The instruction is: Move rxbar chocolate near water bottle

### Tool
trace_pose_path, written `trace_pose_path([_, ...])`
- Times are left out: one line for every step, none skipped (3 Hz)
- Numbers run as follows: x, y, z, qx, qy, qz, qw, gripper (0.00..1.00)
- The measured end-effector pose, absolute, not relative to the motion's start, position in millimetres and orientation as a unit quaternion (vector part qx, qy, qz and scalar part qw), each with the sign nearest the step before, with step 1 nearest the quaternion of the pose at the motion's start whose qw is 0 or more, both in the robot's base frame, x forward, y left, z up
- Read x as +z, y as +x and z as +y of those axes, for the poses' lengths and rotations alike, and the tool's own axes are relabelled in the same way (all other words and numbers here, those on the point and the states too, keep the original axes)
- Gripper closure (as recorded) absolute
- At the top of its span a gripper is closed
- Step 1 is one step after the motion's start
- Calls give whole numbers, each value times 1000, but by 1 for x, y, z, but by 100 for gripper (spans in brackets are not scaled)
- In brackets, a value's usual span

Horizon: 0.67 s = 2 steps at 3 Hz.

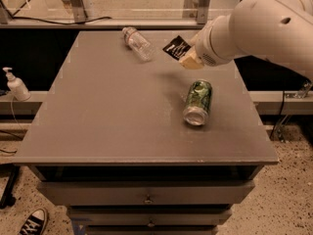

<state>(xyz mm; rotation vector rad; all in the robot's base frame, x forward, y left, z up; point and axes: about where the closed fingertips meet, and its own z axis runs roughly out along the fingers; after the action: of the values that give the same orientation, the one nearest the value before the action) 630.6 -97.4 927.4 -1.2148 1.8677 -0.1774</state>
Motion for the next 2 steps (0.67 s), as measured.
trace_pose_path([926,664,-121,-57,-486,748,449,100])
trace_pose_path([915,688,-132,-16,-484,747,455,100])
